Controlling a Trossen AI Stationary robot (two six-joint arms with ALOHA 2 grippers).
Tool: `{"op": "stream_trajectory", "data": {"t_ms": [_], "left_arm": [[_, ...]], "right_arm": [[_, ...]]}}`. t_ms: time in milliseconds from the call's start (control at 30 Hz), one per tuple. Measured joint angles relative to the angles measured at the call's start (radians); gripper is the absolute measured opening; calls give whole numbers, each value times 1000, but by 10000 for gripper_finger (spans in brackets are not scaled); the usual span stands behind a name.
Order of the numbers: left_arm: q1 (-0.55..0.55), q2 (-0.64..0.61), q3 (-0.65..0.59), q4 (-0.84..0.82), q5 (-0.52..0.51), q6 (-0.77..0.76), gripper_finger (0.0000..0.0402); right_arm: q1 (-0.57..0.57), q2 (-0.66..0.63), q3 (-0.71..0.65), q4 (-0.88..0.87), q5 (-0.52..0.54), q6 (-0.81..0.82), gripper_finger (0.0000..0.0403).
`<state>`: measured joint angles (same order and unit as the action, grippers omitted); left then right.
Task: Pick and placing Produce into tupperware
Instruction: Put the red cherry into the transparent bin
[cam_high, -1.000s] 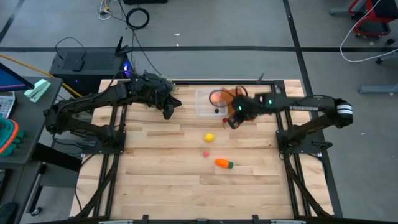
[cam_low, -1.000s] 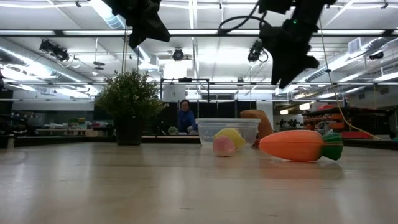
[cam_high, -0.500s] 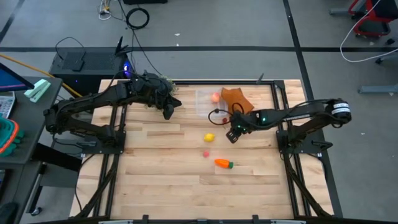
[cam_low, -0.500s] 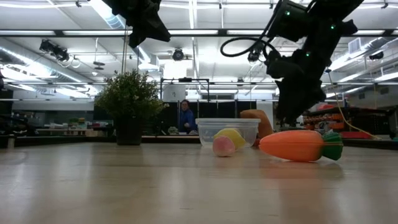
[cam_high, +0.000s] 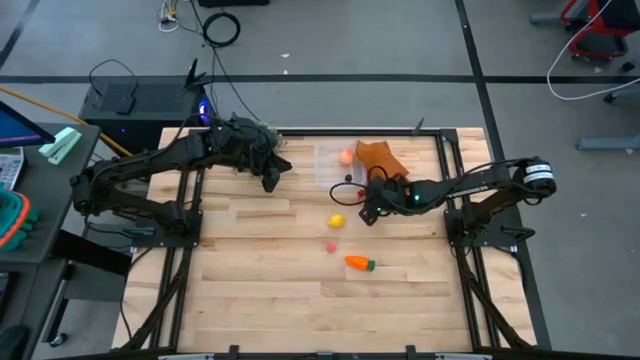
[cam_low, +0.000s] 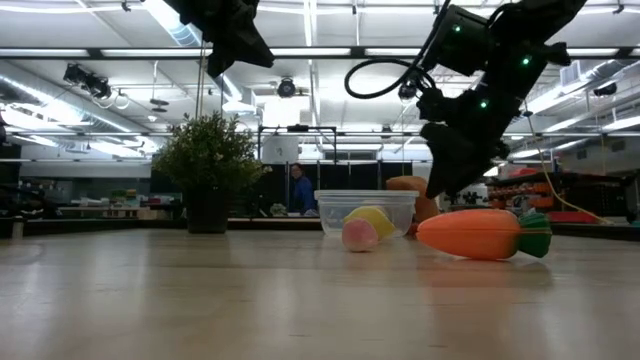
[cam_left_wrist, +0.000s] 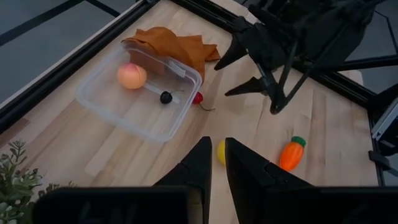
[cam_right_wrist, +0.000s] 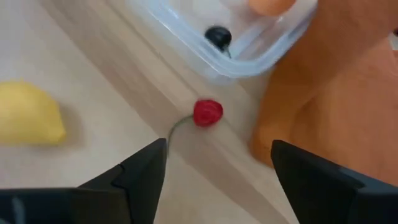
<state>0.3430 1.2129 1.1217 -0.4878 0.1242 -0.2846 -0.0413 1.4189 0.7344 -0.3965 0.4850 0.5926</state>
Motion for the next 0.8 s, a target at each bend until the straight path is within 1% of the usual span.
{"op": "stream_trajectory", "data": {"t_ms": [200,400,600,800], "left_arm": [[0,0,0,-5,0,-4,55],[-1,0,0,-8,0,-1,51],[-1,0,0,-9,0,-1,54],[-1,0,0,-19,0,-1,52]], "right_arm": [[1,61,-8,81,-5,8,251],[2,118,-8,116,0,32,258],[2,167,-8,195,4,33,266],[2,185,-8,229,4,39,267]]}}
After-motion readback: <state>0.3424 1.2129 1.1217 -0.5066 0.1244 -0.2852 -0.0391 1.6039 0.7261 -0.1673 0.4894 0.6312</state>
